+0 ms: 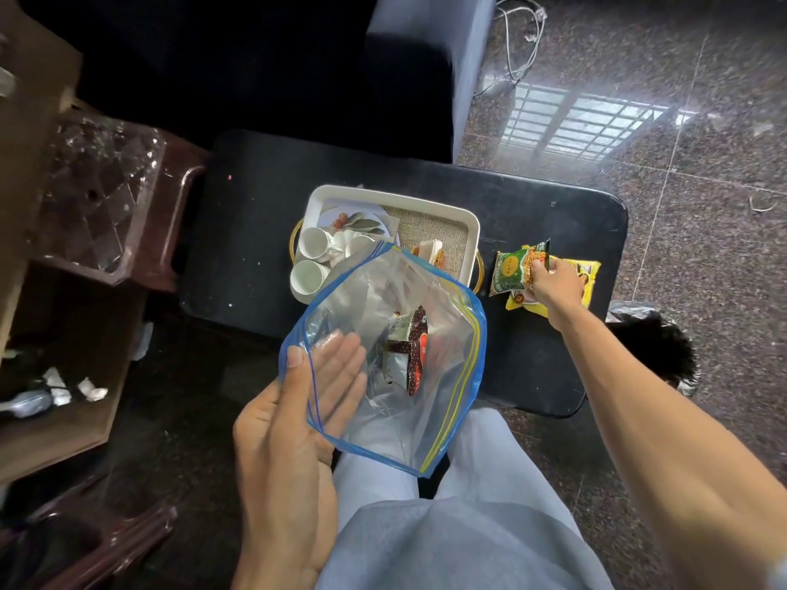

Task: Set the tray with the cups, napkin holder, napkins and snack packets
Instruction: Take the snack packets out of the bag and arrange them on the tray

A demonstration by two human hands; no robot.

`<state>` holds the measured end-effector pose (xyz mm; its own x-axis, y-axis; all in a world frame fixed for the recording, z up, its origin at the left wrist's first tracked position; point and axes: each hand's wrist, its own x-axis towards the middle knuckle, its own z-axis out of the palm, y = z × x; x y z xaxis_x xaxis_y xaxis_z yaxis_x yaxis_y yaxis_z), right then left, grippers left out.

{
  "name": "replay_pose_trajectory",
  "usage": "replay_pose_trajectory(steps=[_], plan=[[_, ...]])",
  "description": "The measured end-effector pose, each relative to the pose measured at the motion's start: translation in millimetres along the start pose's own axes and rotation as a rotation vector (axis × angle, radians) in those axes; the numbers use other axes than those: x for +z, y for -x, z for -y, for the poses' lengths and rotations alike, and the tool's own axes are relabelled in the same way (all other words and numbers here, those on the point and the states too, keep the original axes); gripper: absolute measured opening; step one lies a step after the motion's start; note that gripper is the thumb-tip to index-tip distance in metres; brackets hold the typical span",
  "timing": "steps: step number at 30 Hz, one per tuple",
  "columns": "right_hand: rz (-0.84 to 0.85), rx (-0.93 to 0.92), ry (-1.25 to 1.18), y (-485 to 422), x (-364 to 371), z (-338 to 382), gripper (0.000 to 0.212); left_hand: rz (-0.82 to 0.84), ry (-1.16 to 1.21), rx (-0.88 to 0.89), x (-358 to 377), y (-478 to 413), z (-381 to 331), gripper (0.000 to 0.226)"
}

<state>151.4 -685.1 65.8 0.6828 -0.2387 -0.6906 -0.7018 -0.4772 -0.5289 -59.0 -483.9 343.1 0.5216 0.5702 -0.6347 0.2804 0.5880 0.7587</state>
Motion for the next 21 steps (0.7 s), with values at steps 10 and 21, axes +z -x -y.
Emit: replay_pose_trajectory(steps=[10,21], plan=[[-0.22,-0.239,0.203,40.9,-36.2,11.1,0.042,-0.084,-0.039,0.022,9.0,4.5,-1.2,0.04],[0.726,-1.193,0.518,264.8,-56.7,101.1,0.015,-0.038,-0.044,0.023,2.4,8.6,1.7,0.039]])
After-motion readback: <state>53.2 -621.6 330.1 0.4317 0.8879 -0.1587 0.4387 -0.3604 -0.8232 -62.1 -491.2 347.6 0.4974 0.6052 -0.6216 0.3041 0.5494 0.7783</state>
